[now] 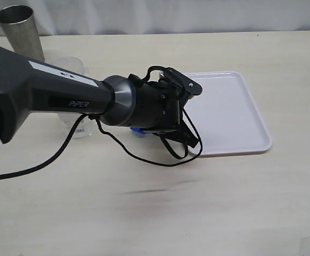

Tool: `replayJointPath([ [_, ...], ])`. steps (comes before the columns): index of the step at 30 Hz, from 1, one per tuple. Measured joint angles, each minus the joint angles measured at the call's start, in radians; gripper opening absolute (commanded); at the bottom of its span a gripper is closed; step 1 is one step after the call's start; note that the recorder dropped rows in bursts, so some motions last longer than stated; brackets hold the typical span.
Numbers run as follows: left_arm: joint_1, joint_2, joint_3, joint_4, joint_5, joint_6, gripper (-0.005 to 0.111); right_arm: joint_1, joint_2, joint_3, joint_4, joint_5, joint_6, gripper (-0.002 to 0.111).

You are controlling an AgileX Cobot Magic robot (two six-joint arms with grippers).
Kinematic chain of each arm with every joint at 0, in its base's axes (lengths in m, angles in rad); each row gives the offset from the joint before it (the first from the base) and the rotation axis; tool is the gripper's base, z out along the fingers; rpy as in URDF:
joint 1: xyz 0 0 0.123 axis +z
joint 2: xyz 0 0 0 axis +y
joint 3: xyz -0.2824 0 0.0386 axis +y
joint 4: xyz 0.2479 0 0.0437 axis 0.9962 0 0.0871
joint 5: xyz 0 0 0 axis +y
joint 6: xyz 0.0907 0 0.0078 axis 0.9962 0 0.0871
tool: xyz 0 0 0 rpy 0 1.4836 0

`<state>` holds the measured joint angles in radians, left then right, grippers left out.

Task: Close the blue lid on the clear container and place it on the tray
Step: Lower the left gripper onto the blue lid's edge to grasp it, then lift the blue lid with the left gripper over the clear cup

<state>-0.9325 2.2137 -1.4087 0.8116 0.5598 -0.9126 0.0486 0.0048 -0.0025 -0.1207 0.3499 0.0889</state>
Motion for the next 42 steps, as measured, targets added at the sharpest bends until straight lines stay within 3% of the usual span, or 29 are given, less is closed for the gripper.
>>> replayJointPath([
  [14, -0.079, -0.189, 0.000, -0.011, 0.183, 0.115, 0.000, 0.000, 0.000, 0.000, 0.000, 0.000, 0.000, 0.004],
  [29, -0.081, -0.458, 0.000, -0.261, 0.271, 0.417, 0.000, 0.000, 0.000, 0.000, 0.000, 0.000, 0.000, 0.004],
  [42, -0.081, -0.766, 0.060, -0.279, 0.381, 0.442, 0.000, 0.000, 0.000, 0.000, 0.000, 0.000, 0.000, 0.004],
])
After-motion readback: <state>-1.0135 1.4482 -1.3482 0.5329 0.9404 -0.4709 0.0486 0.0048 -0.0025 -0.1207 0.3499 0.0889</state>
